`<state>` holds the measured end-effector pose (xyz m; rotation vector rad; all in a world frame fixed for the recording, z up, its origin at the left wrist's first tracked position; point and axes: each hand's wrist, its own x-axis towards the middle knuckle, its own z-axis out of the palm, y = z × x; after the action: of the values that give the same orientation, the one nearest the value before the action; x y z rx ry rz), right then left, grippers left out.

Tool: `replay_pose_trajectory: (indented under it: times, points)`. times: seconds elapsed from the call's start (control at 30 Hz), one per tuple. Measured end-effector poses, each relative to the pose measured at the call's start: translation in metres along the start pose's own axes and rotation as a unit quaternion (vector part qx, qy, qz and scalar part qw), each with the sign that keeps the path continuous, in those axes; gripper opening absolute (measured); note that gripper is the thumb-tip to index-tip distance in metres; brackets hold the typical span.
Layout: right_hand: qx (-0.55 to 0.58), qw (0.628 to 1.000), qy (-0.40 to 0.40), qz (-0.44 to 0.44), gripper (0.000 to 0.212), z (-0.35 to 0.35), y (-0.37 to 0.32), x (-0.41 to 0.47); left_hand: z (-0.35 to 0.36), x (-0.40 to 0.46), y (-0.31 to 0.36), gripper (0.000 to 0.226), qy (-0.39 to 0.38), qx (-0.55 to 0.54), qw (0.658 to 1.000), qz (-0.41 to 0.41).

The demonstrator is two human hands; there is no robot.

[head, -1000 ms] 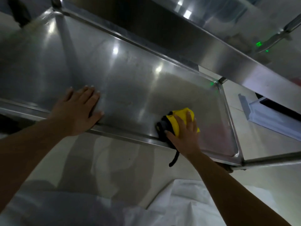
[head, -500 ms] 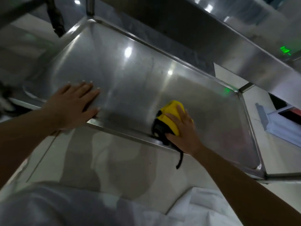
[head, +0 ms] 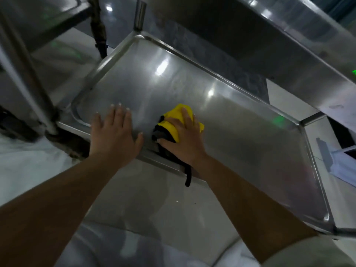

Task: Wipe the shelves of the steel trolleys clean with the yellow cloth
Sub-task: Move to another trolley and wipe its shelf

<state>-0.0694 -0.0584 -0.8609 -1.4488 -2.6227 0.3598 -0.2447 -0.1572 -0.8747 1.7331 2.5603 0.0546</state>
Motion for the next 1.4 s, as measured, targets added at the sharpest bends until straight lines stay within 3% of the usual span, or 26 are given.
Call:
replay_pose_trajectory:
  times: [0.13,0.23,0.33,0.47,0.63,0.8,0.97,1.1,1.2,1.33,1.4]
  points:
    - [-0.008,0.998,-0.006,-0.058,0.068,-0.016,0.04,-0.032,-0.001,0.002,-0.008,0.085,0.008,0.005,0.999,0.033]
    - [-0.005,1.0,0.01,0.006,0.069,-0.025,0.074,-0.063,-0.003,0.002,-0.022,0.096,0.005,0.01,0.999,0.048]
    - [-0.008,0.998,0.028,0.047,0.07,-0.023,0.08,-0.07,-0.002,-0.003,-0.025,0.102,-0.003,0.008,1.0,0.012]
    - [-0.013,0.998,0.028,0.061,0.077,-0.015,0.046,-0.049,-0.003,0.0,-0.023,0.095,-0.01,-0.006,1.0,0.014]
    - [-0.008,1.0,0.003,-0.021,0.06,0.009,-0.028,0.013,-0.002,-0.001,-0.025,0.085,-0.025,-0.004,0.999,0.026]
    - [-0.006,0.995,-0.07,-0.068,0.058,0.016,-0.074,0.057,-0.01,0.002,-0.037,0.075,-0.062,-0.001,0.996,0.059]
    - [0.011,0.994,-0.033,-0.104,0.053,-0.002,-0.024,0.02,-0.014,-0.001,-0.044,0.072,-0.096,0.022,0.992,0.078]
    - [0.006,0.997,0.013,-0.072,0.05,-0.014,0.024,-0.027,-0.023,-0.003,-0.012,0.075,-0.098,0.02,0.995,0.025]
    - [0.0,0.999,0.02,-0.049,0.054,-0.018,0.038,-0.052,-0.025,-0.005,0.021,0.076,-0.106,0.017,0.993,0.042]
    - [0.006,0.999,0.01,-0.046,0.037,-0.029,0.037,-0.066,-0.033,-0.016,0.044,0.072,-0.139,-0.046,0.988,0.055]
    - [0.071,0.997,-0.009,-0.032,0.025,-0.042,0.028,-0.07,-0.041,-0.031,0.052,0.067,-0.163,-0.109,0.979,0.062]
